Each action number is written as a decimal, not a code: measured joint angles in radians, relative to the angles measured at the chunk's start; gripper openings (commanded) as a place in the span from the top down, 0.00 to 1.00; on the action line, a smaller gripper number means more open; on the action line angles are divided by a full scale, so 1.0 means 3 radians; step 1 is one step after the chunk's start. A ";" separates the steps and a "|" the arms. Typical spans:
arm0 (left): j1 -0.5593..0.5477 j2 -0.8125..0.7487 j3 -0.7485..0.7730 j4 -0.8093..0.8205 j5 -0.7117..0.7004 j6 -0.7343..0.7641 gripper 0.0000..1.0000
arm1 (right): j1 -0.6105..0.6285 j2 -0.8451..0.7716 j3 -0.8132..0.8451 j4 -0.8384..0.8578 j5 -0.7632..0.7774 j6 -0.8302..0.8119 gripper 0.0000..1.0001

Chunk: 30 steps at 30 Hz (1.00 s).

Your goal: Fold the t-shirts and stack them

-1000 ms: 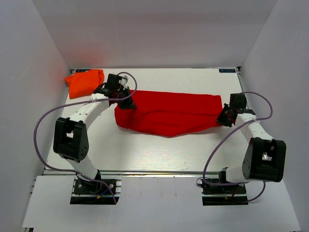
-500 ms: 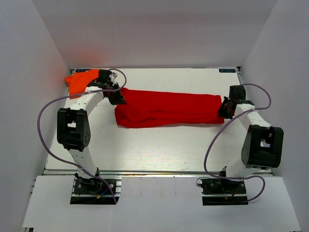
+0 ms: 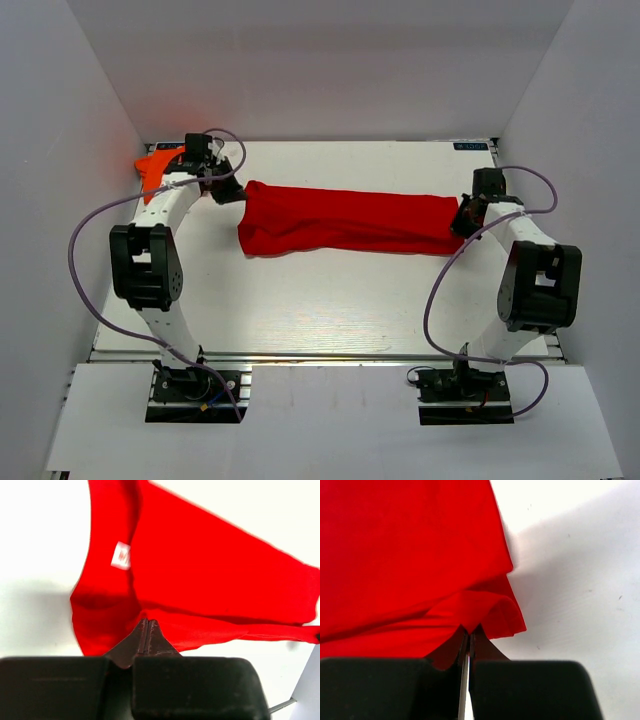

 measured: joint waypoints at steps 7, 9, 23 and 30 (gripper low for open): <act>0.0010 0.0407 0.0478 0.0130 0.0161 0.0126 1.00 | 0.0000 0.0231 0.0322 -0.0093 -0.0047 -0.0032 1.00; 0.0013 0.0510 0.0492 0.0130 0.0193 0.0149 1.00 | 0.0000 0.0231 0.0324 -0.0140 -0.0075 -0.0042 1.00; 0.0006 -0.1260 -0.1109 0.0228 0.0095 0.0085 1.00 | -0.0001 -0.1369 -0.0938 -0.0559 -0.0034 0.0107 0.99; 0.0003 -0.1837 -0.1615 0.0160 -0.0011 0.0033 1.00 | -0.0001 -0.1536 -0.1361 -0.0745 -0.0111 0.0164 1.00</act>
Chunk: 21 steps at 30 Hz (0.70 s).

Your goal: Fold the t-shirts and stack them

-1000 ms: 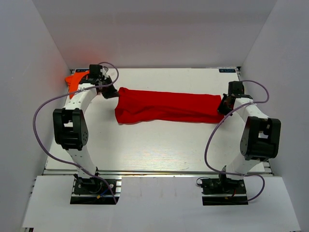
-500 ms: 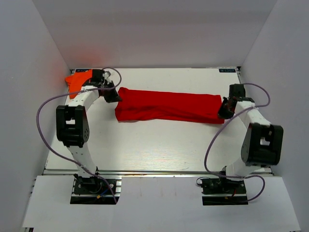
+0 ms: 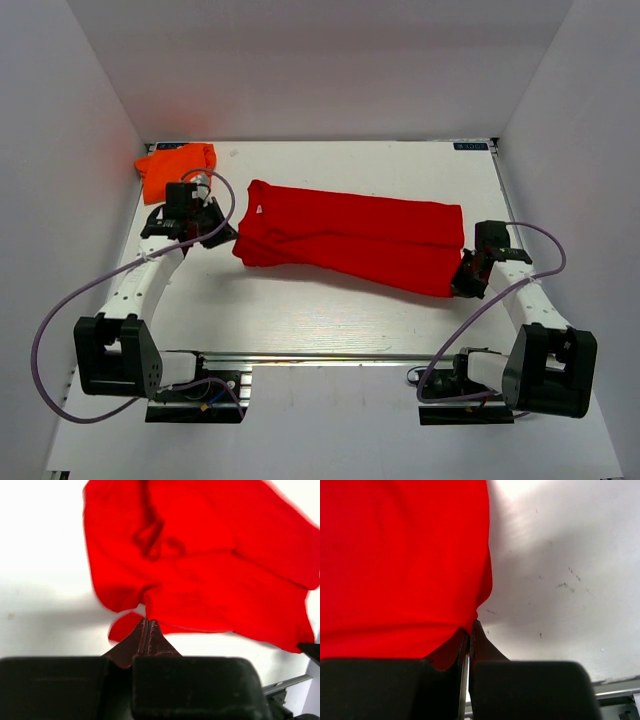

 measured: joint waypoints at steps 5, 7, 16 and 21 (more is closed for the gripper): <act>0.0000 -0.0142 -0.0223 -0.0140 -0.0074 -0.0013 1.00 | 0.0000 -0.0069 -0.0079 -0.0037 -0.0003 0.0000 1.00; 0.0000 -0.0150 -0.0223 -0.0131 -0.0076 -0.0015 1.00 | 0.0000 -0.0056 -0.0083 -0.0042 -0.0004 0.0000 1.00; -0.0001 0.0401 0.0161 -0.0080 -0.0078 -0.0013 1.00 | 0.0000 0.0308 0.0271 -0.0130 -0.0009 -0.0004 1.00; -0.0001 0.0908 0.0682 -0.0006 -0.0074 0.0018 1.00 | 0.0000 0.0615 0.0613 -0.0107 0.0003 -0.0010 1.00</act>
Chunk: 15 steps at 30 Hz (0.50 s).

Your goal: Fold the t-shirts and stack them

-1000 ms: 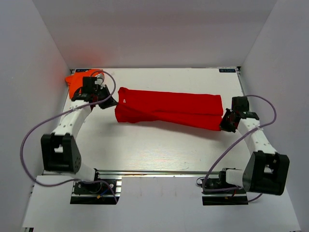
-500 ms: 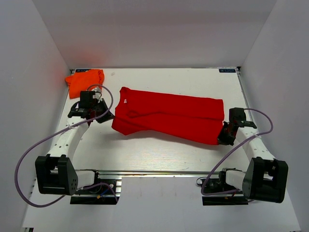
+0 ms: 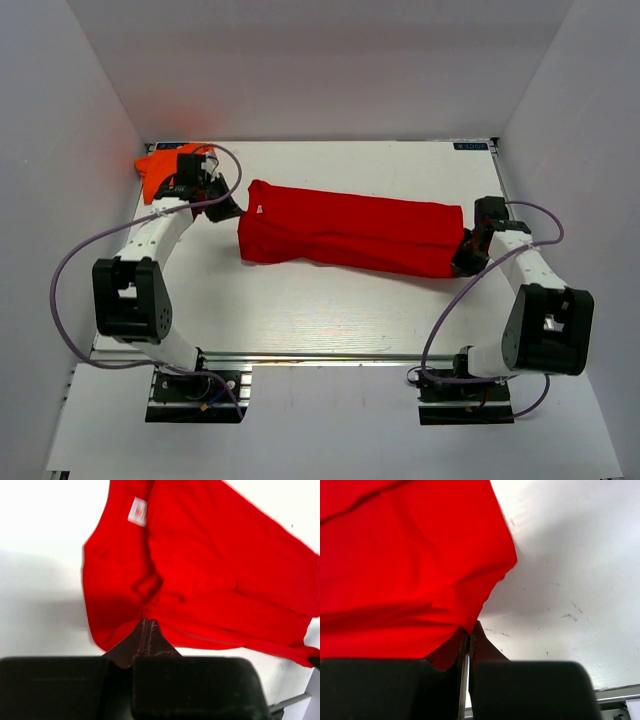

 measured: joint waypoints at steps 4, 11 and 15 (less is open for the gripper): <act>-0.0001 0.0361 0.0318 0.0033 0.0022 0.0037 1.00 | 0.0000 0.0247 0.0175 -0.0013 0.0001 -0.0004 1.00; -0.0009 0.0971 0.0846 0.0018 0.0043 0.0085 1.00 | 0.0000 0.0622 0.0492 -0.0037 0.0000 -0.0003 1.00; -0.0010 0.1197 0.1038 0.0014 0.0071 0.0107 1.00 | 0.0000 0.0820 0.0679 -0.0061 0.0006 0.0005 0.73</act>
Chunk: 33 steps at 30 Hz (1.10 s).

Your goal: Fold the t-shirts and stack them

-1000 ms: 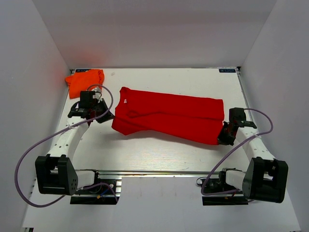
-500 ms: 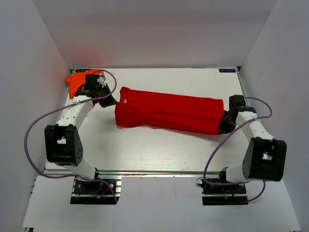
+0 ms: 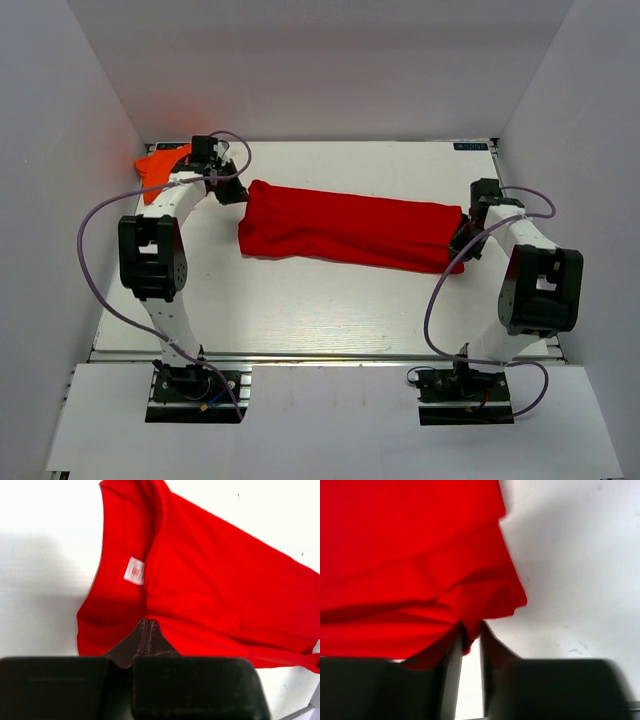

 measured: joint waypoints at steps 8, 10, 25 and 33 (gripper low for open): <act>0.0000 0.0572 0.0470 0.0020 0.0083 0.0029 1.00 | -0.0013 0.0608 0.0599 -0.0005 -0.0010 -0.0005 0.47; 0.0000 0.0716 0.0589 0.0004 0.0098 0.0029 1.00 | -0.0020 0.0746 0.0821 -0.0013 -0.0023 0.0001 0.42; 0.0000 0.1191 0.1363 -0.0067 0.0184 0.0014 0.00 | -0.0022 0.0720 0.0909 0.0100 -0.0251 -0.0134 0.10; -0.0003 0.1007 0.1115 -0.0025 0.0235 0.0036 0.00 | 0.0004 0.0134 0.0350 0.0331 -0.0469 -0.0320 0.10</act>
